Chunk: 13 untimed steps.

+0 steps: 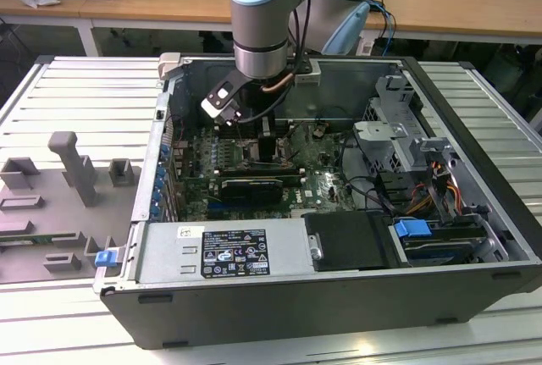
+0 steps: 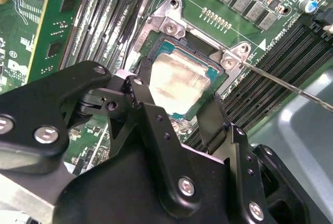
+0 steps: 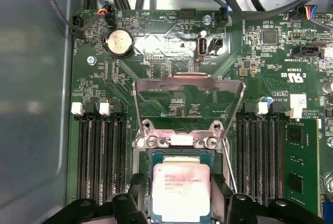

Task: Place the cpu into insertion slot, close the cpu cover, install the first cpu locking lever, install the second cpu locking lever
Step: 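Place the cpu into insertion slot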

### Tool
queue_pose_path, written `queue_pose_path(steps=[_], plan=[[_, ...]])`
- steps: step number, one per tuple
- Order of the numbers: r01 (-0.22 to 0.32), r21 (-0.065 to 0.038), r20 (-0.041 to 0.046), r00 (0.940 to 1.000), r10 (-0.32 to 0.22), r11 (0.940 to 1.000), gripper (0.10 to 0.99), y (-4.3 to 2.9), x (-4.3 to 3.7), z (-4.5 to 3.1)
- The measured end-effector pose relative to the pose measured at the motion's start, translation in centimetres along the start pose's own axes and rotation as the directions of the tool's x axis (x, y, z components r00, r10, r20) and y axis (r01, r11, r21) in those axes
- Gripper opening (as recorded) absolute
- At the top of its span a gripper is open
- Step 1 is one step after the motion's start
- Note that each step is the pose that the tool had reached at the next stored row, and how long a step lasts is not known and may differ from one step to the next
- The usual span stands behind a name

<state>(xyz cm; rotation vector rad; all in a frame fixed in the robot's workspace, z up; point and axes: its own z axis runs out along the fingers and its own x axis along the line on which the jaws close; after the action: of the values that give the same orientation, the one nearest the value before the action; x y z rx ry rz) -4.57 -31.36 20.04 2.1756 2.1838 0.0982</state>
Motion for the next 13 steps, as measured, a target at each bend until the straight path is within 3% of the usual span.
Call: queue_pose_path(steps=[2,4,8,10,12,13], plan=[[0.001,0.000,0.0125,0.9999,-0.001,1.0000,0.616,0.01,-0.01,-0.13],[0.002,0.000,0.0159,0.9999,-0.002,1.0000,0.616,0.08,-0.01,-0.90],[0.002,0.000,0.0217,0.9998,-0.002,1.0000,0.600,0.11,-0.02,-1.24],[0.002,0.000,0.0237,0.9997,-0.002,1.0000,0.471,0.11,-0.05,-1.34],[0.003,0.000,0.0260,0.9997,-0.003,1.0000,0.227,0.13,-0.06,-1.48],[0.003,0.000,0.0265,0.9996,-0.003,1.0000,0.169,0.14,-0.06,-1.52]])
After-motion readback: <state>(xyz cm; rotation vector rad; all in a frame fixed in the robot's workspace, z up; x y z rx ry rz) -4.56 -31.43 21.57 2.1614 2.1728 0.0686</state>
